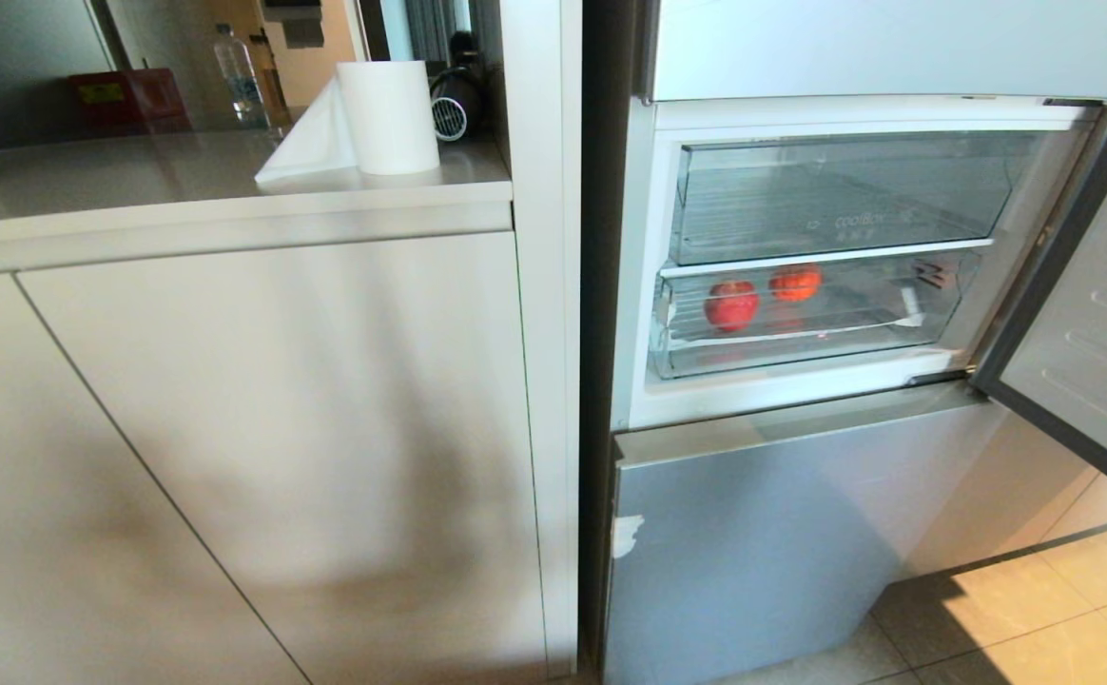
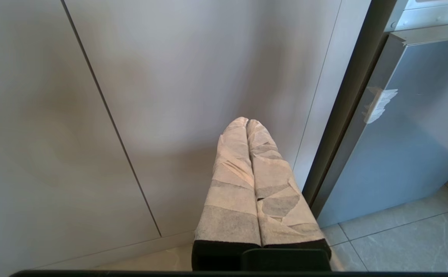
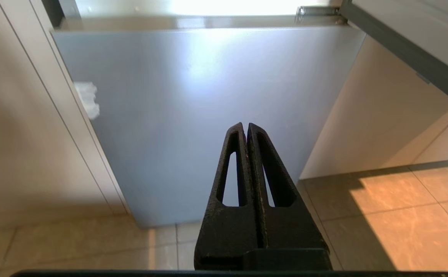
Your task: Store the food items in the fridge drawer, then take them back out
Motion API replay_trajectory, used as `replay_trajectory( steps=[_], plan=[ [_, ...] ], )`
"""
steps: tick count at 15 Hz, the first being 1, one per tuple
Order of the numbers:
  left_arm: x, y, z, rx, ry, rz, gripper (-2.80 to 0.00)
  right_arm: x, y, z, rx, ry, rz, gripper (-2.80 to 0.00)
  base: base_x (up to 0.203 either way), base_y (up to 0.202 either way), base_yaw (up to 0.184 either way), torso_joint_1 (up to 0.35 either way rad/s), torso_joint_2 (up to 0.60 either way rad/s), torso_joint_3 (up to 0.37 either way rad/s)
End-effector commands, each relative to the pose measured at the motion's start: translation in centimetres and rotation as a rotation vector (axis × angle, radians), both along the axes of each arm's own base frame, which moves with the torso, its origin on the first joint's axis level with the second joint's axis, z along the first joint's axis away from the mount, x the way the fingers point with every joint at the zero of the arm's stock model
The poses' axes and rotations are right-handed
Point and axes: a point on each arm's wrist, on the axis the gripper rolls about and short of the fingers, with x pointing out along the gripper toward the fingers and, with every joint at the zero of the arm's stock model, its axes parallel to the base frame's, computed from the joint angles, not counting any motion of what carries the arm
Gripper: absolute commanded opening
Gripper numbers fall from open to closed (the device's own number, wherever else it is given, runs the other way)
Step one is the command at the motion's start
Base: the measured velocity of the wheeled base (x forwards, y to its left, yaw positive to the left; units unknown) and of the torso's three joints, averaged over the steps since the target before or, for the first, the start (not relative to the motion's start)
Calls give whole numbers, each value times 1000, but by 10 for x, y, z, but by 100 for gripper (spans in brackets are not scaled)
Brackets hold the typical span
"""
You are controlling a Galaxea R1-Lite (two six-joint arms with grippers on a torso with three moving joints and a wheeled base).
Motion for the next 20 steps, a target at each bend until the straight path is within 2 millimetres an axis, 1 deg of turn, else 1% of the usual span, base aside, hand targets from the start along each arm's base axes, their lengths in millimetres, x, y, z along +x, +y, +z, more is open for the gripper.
replay_trajectory(
  steps=[1, 7, 8, 20],
  plan=[
    [0, 0, 0, 0, 0, 1, -280, -2, 0, -2, 11, -21, 0, -280, 0, 0, 0, 0, 0, 0],
    [0, 0, 0, 0, 1, 0, -280, -2, 0, -2, 9, -21, 1, -280, 0, 0, 0, 0, 0, 0],
    [0, 0, 0, 0, 1, 0, -280, -2, 0, -2, 9, -21, 0, -280, 7, 2, -99, 2, 2, 1],
    [0, 0, 0, 0, -1, 0, -280, -2, 0, -1, 27, -22, 0, -280, -1, 7, -168, 3, 2, 1]
  ],
)
